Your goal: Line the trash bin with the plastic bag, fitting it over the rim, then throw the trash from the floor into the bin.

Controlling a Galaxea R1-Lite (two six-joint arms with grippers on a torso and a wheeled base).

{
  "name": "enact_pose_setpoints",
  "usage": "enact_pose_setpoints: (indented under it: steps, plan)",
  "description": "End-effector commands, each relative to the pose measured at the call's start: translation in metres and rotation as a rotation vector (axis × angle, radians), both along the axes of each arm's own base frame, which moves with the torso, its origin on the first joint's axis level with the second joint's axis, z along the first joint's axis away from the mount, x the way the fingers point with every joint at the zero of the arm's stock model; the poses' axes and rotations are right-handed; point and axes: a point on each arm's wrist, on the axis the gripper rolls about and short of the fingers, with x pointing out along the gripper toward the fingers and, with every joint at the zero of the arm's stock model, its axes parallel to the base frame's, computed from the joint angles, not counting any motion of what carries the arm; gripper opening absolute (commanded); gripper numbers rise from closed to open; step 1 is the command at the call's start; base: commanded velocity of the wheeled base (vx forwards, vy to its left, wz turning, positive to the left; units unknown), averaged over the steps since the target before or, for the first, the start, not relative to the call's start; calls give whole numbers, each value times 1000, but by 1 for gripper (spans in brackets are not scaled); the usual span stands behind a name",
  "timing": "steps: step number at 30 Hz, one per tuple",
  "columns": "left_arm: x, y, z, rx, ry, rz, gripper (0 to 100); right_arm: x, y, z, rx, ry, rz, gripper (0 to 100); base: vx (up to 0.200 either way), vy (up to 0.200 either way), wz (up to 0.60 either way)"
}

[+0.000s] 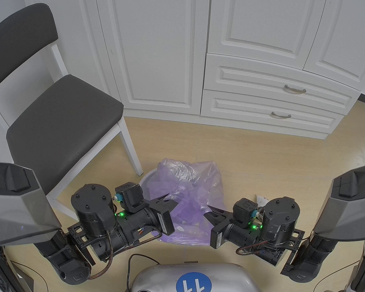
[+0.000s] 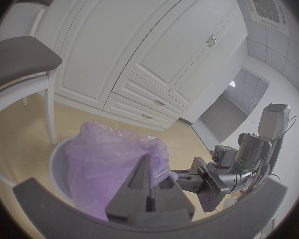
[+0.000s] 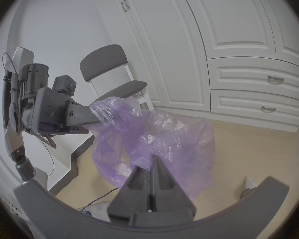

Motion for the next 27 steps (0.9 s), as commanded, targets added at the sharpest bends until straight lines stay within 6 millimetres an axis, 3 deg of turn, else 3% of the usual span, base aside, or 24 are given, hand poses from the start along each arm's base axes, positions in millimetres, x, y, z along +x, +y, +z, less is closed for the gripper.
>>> enact_pose_setpoints:
  steps: [1,6,9,14,27]
  plan:
    - [0,-1,-7,16,19,-1,0,2,3,-10,-9,11,2,0,0,0,0]
    - [-2,2,-8,24,27,6,0,9,12,-15,49,52,-2,0,0,0,0]
    - [-12,12,-4,35,31,22,0,10,26,-20,132,111,12,0,0,0,0]
    - [-21,18,2,30,25,16,0,11,32,-21,166,137,22,0,0,0,0]
    - [-40,33,13,61,-24,2,0,-6,48,-24,212,209,79,0,0,0,0]
